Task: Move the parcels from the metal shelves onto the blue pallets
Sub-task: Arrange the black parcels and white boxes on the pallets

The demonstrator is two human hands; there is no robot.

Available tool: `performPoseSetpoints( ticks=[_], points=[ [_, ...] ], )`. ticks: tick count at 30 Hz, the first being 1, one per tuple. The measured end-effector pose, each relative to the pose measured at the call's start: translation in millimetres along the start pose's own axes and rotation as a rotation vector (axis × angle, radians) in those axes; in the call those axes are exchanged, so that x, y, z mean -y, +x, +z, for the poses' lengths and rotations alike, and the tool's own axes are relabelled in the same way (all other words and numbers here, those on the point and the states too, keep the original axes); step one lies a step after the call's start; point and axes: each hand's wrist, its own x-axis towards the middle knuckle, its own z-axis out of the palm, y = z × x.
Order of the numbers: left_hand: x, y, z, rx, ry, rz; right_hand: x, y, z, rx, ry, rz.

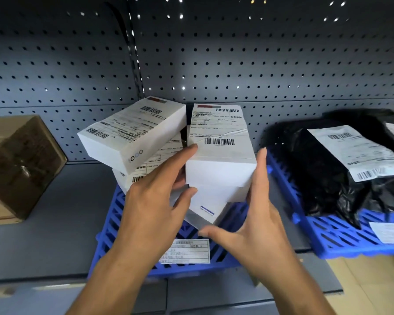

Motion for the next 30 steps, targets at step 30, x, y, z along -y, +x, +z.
performPoseSetpoints(
  ticks=[30],
  points=[
    [-2.5,-44.1,33.3,-0.032,-0.129,0.064,-52.1,3.8,-49.9,0.065,-0.139,-0.056]
  ],
)
